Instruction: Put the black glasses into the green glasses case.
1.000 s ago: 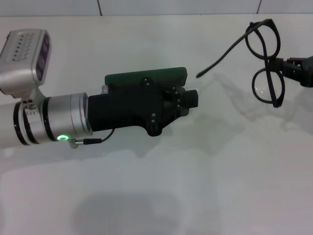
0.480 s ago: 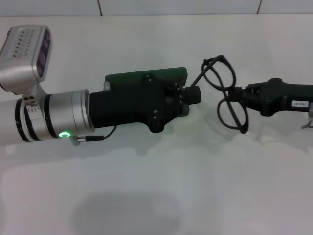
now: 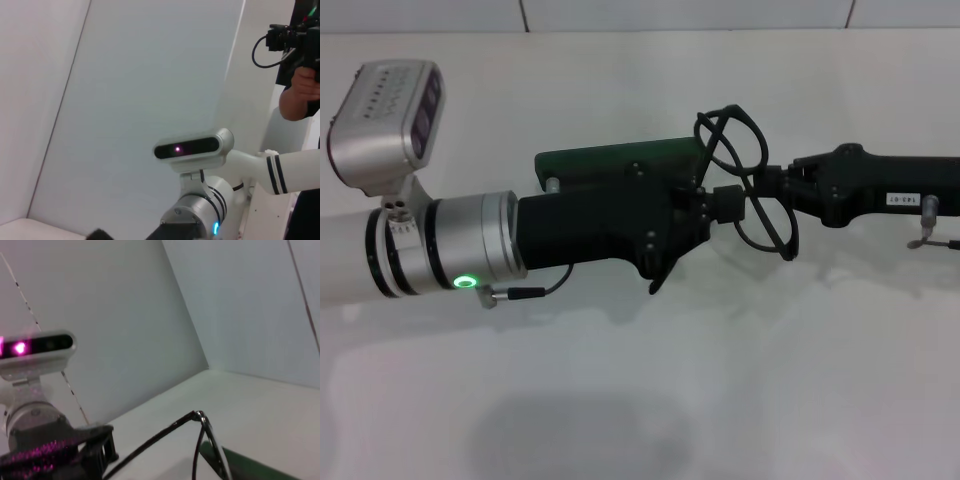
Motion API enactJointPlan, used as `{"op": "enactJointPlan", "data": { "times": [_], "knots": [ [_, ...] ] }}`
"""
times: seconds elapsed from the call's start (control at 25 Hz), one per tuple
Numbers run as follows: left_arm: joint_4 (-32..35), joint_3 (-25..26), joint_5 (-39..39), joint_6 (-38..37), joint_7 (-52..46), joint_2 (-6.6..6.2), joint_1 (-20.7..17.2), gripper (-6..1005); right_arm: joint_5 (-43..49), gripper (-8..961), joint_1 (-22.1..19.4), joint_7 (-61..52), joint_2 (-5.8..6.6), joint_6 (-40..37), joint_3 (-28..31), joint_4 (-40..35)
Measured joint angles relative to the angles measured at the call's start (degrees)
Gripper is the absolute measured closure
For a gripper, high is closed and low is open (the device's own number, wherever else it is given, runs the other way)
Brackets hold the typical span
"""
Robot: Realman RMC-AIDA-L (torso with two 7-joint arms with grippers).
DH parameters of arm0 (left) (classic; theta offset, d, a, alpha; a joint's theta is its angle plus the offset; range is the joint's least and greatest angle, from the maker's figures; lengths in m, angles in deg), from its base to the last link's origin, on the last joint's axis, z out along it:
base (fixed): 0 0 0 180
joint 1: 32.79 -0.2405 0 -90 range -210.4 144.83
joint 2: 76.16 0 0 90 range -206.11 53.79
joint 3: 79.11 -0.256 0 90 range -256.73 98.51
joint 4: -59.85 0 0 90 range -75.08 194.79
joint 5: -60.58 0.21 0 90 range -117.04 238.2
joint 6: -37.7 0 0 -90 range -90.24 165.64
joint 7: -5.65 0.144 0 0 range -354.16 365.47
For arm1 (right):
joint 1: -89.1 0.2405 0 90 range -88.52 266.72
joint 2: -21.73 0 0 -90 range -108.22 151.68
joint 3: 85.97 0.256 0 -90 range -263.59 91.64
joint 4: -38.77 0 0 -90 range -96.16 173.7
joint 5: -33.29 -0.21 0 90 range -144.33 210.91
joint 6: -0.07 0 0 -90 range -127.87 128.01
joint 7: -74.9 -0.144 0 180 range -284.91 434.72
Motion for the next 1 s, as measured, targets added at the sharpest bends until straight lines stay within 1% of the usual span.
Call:
{"op": "enactJointPlan", "data": {
  "times": [0.32, 0.6, 1.0],
  "knots": [
    [-3.84, 0.00, 0.00, 0.45, 0.29, 0.19, 2.20, 995, -2.60, 891, 0.86, 0.86, 0.00, -0.60, -0.26, 0.19],
    [-4.77, 0.04, 0.00, 0.82, -0.02, 0.33, 2.48, 994, -6.61, 891, 2.27, 2.53, 0.02, -0.88, -2.84, 0.65],
    [-6.43, -0.03, 0.01, 1.26, -0.11, 0.46, 3.69, 994, -8.20, 891, 3.06, 3.75, -0.15, -2.62, -4.28, 0.70]
  ]
}}
